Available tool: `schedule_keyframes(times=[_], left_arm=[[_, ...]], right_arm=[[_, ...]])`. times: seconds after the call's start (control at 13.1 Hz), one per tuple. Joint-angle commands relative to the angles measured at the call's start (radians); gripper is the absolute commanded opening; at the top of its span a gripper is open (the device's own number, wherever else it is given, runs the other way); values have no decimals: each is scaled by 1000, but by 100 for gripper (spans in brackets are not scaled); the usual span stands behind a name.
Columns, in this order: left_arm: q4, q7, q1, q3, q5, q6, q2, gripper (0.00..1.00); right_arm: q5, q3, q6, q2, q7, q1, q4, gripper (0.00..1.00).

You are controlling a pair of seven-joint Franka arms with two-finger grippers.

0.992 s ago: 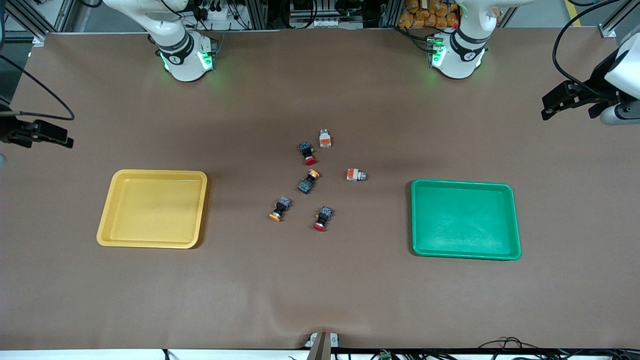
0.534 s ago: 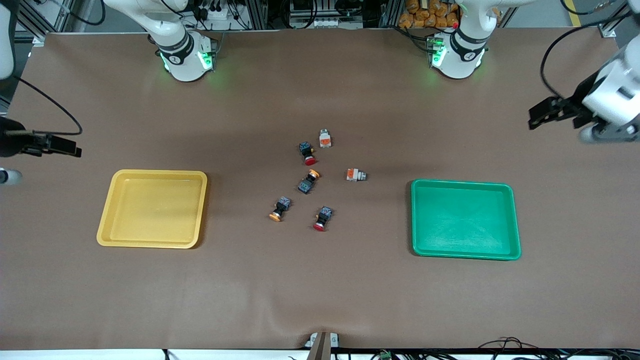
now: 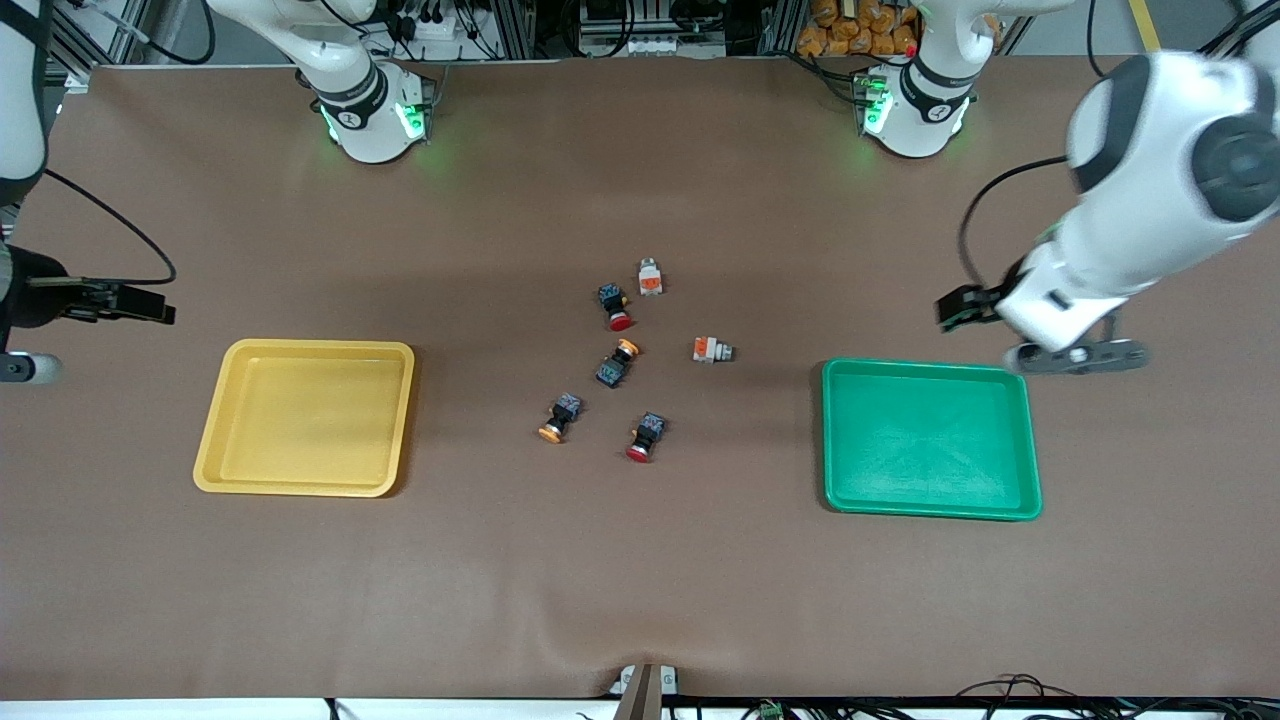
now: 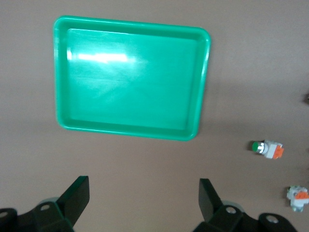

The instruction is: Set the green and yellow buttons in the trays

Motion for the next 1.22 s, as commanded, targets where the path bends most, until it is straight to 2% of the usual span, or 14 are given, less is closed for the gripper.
schedule_keyframes(times=[0.0,0.08,0.31,0.38,0.53,0.92,1.14], left_arm=[[-47,-133,-5,-63,-3,117,55,100],[-44,-197,-22,-76,-2,136,92,100],[-43,-351,-109,-78,-5,183,189,100],[-38,-410,-137,-78,-5,196,218,100],[-38,-548,-196,-77,-3,263,261,100],[-43,-808,-269,-78,-2,380,351,100],[-41,-992,-318,-77,4,443,410,100]], right_arm=[[6,2,-15,6,91,44,-2,100],[12,2,-10,7,129,63,-13,100],[136,2,15,77,286,98,-16,100],[151,2,28,102,297,115,-16,100],[155,2,81,139,326,179,-16,100],[156,2,245,194,594,304,-51,100],[197,2,376,251,715,371,-49,100]])
